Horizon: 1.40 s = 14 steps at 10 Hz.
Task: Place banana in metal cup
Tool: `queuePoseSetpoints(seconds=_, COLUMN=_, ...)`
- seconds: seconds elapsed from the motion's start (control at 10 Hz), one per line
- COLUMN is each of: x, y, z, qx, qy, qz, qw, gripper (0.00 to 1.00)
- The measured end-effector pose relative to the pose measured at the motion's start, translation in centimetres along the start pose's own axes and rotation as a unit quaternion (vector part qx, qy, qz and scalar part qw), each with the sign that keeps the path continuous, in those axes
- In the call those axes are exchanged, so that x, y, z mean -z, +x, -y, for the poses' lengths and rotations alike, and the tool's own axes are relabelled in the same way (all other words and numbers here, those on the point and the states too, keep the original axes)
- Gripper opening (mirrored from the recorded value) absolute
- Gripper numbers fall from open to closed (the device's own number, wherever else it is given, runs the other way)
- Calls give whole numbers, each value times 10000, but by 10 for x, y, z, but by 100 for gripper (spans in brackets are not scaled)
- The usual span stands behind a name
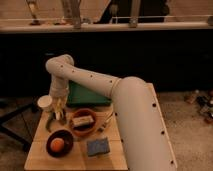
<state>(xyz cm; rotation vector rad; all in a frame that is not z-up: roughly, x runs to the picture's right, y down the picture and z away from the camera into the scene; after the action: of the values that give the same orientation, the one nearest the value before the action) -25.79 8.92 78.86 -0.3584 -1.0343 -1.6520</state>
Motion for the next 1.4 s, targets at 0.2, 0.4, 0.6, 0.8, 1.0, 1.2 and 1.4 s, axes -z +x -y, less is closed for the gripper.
queuePoseSetpoints(seconds=0.2, x=-2, y=1, z=0, qx=-21, qy=62, qz=18, qw=10000, gripper=1)
queuePoseSetpoints(seconds=0.4, x=-4, y=2, z=0, qx=-35, qy=105, qz=44, qw=9999, gripper=1)
queuePoseSetpoints(seconds=0.6, x=-6, y=2, z=-1, qx=-41, qy=136, qz=63, qw=9999, gripper=1)
queuePoseSetpoints(seconds=0.8, x=-7, y=2, z=0, qx=-45, qy=165, qz=72, qw=9998, gripper=1)
queuePoseSetpoints(seconds=1.0, x=-7, y=2, z=0, qx=-45, qy=178, qz=74, qw=9998, gripper=1)
queuePoseSetpoints(seconds=1.2, x=-8, y=2, z=0, qx=-42, qy=181, qz=81, qw=9998, gripper=1)
queuePoseSetpoints(seconds=1.4, x=-9, y=1, z=1, qx=-48, qy=191, qz=89, qw=9998, gripper=1)
